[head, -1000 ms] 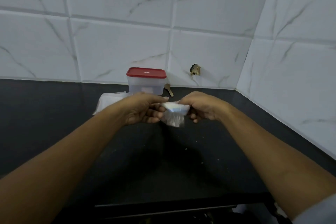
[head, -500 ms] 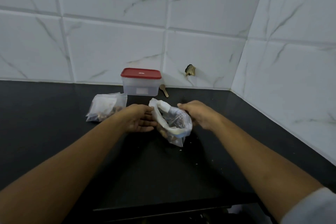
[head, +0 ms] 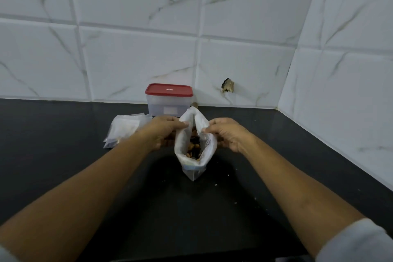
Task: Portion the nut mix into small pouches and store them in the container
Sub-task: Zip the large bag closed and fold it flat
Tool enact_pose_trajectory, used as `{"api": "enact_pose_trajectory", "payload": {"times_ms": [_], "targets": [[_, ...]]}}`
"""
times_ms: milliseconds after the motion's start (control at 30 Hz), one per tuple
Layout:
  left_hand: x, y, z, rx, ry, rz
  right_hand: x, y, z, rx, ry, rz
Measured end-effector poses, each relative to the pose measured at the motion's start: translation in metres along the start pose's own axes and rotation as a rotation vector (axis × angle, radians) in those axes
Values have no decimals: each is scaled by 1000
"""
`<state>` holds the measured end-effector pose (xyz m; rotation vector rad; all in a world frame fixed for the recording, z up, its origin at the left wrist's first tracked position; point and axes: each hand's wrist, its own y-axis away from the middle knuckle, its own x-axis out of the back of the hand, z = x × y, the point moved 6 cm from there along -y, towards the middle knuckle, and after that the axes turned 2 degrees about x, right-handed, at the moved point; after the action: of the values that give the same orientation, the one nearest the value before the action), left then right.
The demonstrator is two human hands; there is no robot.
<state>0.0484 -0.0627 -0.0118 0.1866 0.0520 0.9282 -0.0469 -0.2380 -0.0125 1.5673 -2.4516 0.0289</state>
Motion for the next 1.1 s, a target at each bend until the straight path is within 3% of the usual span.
{"api": "enact_pose_trajectory", "payload": {"times_ms": [133, 267, 333, 433, 500, 633, 900, 1000, 1100], "targets": [[19, 0, 23, -340, -658, 329, 27, 5, -24, 310, 576, 366], [28, 7, 27, -420, -763, 509, 34, 7, -22, 374, 808, 417], [26, 2, 18, -286, -750, 435, 35, 3, -11, 257, 621, 347], [14, 6, -6, 102, -348, 141, 30, 7, 7, -69, 121, 148], [11, 14, -11, 219, -238, 25, 28, 16, 14, -208, 10, 41], [9, 20, -16, 263, -108, -86, 24, 27, 24, -296, -148, -94], [4, 41, -17, 257, 309, -311, 3, 46, 20, -240, -488, -271], [1, 44, -15, 209, 323, -304, -4, 49, 15, -198, -517, -286], [0, 46, -6, 156, 324, -204, -7, 51, 6, -172, -504, -161]]}}
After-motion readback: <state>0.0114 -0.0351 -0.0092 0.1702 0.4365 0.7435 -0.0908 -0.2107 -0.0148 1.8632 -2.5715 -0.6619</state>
